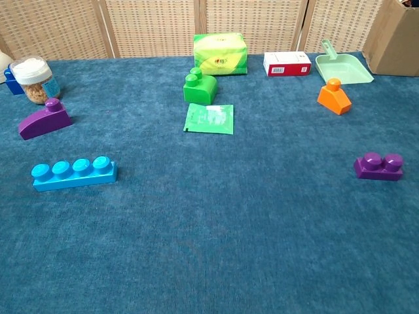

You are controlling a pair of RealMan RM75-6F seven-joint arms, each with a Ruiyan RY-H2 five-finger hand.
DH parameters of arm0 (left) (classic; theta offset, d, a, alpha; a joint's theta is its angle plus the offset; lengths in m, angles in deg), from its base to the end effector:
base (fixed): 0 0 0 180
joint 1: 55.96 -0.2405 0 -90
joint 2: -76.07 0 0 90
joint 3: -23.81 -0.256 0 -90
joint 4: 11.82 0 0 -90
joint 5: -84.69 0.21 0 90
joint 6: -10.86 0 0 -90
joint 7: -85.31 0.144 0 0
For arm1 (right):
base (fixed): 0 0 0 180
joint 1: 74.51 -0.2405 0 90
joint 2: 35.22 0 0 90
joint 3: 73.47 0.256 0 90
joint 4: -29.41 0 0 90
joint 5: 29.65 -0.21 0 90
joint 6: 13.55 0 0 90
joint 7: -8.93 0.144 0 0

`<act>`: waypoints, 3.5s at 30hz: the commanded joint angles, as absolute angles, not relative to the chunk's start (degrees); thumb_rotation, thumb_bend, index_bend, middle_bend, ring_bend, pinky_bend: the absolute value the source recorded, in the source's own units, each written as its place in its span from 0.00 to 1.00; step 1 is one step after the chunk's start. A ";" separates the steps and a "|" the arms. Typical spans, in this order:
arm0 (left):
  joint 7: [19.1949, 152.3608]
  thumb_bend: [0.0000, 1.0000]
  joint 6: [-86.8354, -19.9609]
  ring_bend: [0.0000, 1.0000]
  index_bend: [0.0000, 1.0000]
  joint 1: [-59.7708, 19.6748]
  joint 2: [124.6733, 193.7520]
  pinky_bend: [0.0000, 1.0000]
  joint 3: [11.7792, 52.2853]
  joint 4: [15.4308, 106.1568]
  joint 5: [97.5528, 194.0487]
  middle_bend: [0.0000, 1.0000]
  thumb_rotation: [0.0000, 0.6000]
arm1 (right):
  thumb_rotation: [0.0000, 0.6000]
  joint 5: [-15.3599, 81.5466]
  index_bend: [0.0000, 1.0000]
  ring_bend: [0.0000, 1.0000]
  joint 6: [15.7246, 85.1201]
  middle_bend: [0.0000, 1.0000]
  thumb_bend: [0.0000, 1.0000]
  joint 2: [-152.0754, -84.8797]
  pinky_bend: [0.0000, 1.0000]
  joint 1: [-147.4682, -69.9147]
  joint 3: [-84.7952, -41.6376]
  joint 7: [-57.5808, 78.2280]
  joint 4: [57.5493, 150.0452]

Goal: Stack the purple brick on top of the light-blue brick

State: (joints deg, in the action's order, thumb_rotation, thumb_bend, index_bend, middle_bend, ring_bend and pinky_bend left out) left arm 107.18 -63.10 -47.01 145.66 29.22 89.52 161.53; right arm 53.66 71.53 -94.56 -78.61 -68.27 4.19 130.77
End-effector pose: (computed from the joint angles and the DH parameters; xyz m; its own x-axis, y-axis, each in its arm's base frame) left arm -0.2773 0.2035 0.1010 0.4833 0.1718 0.8584 0.8721 -0.0093 -0.4892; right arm -0.2901 -0.1832 0.1786 0.3978 0.0239 0.9171 -0.9172 0.0327 0.3970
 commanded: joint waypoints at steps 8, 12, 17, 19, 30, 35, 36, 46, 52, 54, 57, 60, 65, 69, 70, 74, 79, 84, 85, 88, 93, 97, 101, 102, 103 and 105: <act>110.84 0.28 -55.30 0.00 0.30 -40.00 150.37 0.00 31.34 87.84 156.65 0.11 0.78 | 1.00 51.95 0.27 0.00 71.95 0.16 0.17 -94.07 0.00 -78.31 -67.60 3.25 131.52; 112.38 0.28 -53.71 0.00 0.30 -38.28 151.95 0.00 31.15 86.94 155.06 0.11 0.77 | 1.00 51.66 0.27 0.00 72.02 0.16 0.17 -93.82 0.00 -78.19 -67.52 3.20 131.71; 113.68 0.28 -51.67 0.00 0.30 -36.17 153.84 0.00 30.73 86.11 153.53 0.11 0.78 | 1.00 51.35 0.27 0.00 72.11 0.16 0.17 -93.60 0.00 -78.12 -67.35 3.22 131.80; 113.97 0.28 -51.17 0.00 0.30 -35.46 154.60 0.00 30.60 85.79 153.12 0.11 0.77 | 1.00 51.32 0.27 0.00 72.16 0.16 0.17 -93.54 0.00 -78.08 -67.32 3.29 131.83; 115.27 0.28 -49.47 0.00 0.31 -31.97 158.94 0.00 30.06 82.76 150.68 0.12 0.78 | 1.00 51.10 0.27 0.00 73.84 0.16 0.17 -92.61 0.00 -76.80 -67.32 4.00 132.01; 115.45 0.28 -48.52 0.00 0.32 -30.55 160.38 0.00 30.18 81.44 148.97 0.12 0.77 | 1.00 51.07 0.27 0.00 74.50 0.16 0.17 -92.28 0.00 -76.24 -67.39 4.10 132.16; 115.55 0.28 -48.25 0.00 0.32 -30.27 160.64 0.00 30.11 81.17 148.66 0.12 0.77 | 1.00 51.00 0.27 0.00 74.61 0.16 0.17 -92.22 0.00 -76.10 -67.42 4.12 132.18; 115.81 0.34 -46.97 0.01 0.42 -28.02 163.43 0.00 29.81 78.63 146.24 0.16 0.79 | 1.00 51.38 0.27 0.00 76.48 0.16 0.17 -91.43 0.00 -74.69 -67.58 4.76 132.47; 114.92 0.39 -47.84 0.07 0.56 -27.41 164.75 0.00 30.16 77.16 145.83 0.26 0.83 | 1.00 51.44 0.27 0.00 77.28 0.16 0.17 -91.30 0.00 -73.96 -67.71 4.75 132.60; 114.23 0.39 -47.70 0.08 0.57 -27.22 164.81 0.00 30.33 76.99 145.56 0.28 0.84 | 1.00 51.48 0.27 0.00 77.38 0.16 0.17 -91.28 0.00 -73.81 -67.78 4.53 132.74; 112.17 0.39 -46.92 0.08 0.57 -26.91 164.22 0.00 30.67 77.45 145.38 0.28 0.84 | 1.00 51.30 0.27 0.00 77.52 0.16 0.17 -91.18 0.00 -73.58 -67.81 4.17 133.09; 109.74 0.40 -45.74 0.08 0.57 -26.43 162.87 0.00 31.01 78.52 145.79 0.28 0.85 | 0.99 51.13 0.27 0.00 77.56 0.16 0.17 -91.10 0.00 -73.43 -67.80 3.75 133.42; 107.17 0.39 -42.79 0.08 0.57 -25.00 159.72 0.00 31.28 80.66 146.17 0.27 0.85 | 1.00 51.13 0.27 0.00 77.38 0.16 0.17 -91.17 0.00 -73.48 -67.76 3.21 133.83; 104.66 0.39 -39.65 0.08 0.57 -23.33 156.56 0.00 32.25 82.90 145.56 0.27 0.84 | 1.00 51.10 0.27 0.00 77.04 0.16 0.16 -91.45 0.00 -73.60 -67.76 3.03 133.87; 104.25 0.39 -38.73 0.08 0.57 -22.72 155.58 0.00 32.49 83.44 145.39 0.27 0.84 | 1.00 51.06 0.27 0.00 76.96 0.16 0.16 -91.55 0.00 -73.61 -67.76 3.08 133.84; 104.13 0.40 -36.92 0.08 0.57 -20.90 153.35 0.00 33.04 84.78 144.75 0.27 0.85 | 1.00 50.99 0.27 0.00 76.82 0.16 0.16 -91.82 0.00 -73.57 -67.77 3.41 133.56; 104.59 0.39 -35.34 0.08 0.57 -17.99 151.93 0.00 34.10 86.06 143.13 0.26 0.85 | 1.00 51.35 0.27 0.00 76.85 0.16 0.16 -92.08 0.00 -73.46 -67.83 4.34 133.03; 106.37 0.39 -34.90 0.08 0.57 -14.83 153.19 0.00 34.71 85.24 140.58 0.26 0.85 | 1.00 51.73 0.27 0.00 76.82 0.16 0.16 -92.31 0.00 -73.34 -67.95 5.41 132.32; 106.98 0.39 -34.81 0.07 0.57 -14.00 153.67 0.00 34.78 84.87 139.81 0.25 0.84 | 1.00 51.83 0.27 0.00 76.86 0.16 0.16 -92.34 0.00 -73.29 -67.97 5.66 132.15; 108.45 0.39 -34.16 0.07 0.57 -11.55 155.16 0.00 35.18 83.86 137.27 0.25 0.85 | 1.00 51.95 0.27 0.00 76.98 0.16 0.16 -92.47 0.00 -73.16 -67.96 6.44 131.67; 111.14 0.39 -33.18 0.07 0.57 -7.46 157.27 0.00 35.59 82.40 133.20 0.25 0.85 | 1.00 52.05 0.27 0.00 77.01 0.16 0.16 -92.59 0.00 -73.06 -67.92 7.35 131.09; 113.14 0.39 -32.72 0.07 0.57 -3.72 159.36 0.00 35.99 80.78 129.05 0.25 0.84 | 1.00 52.23 0.27 0.00 77.09 0.16 0.16 -92.55 0.00 -72.98 -67.85 8.10 130.70; 114.65 0.39 -32.90 0.07 0.57 -0.99 161.14 0.00 36.12 79.25 125.99 0.25 0.85 | 1.00 52.53 0.27 0.00 77.25 0.16 0.16 -92.55 0.00 -72.92 -67.83 8.60 130.43; 114.91 0.39 -32.98 0.07 0.57 -0.51 161.52 0.00 36.14 78.89 125.41 0.25 0.85 | 1.00 52.58 0.27 0.00 77.25 0.16 0.16 -92.56 0.00 -72.92 -67.83 8.67 130.38; 115.26 0.39 -33.10 0.07 0.57 0.19 162.11 0.00 36.15 78.34 124.58 0.25 0.85 | 1.00 52.65 0.27 0.00 77.23 0.16 0.16 -92.58 0.00 -72.92 -67.85 8.80 130.30; 115.86 0.39 -33.20 0.07 0.57 1.50 163.23 0.00 36.14 77.16 122.92 0.25 0.84 | 1.00 52.80 0.27 0.00 77.18 0.16 0.16 -92.60 0.00 -72.91 -67.90 9.05 130.16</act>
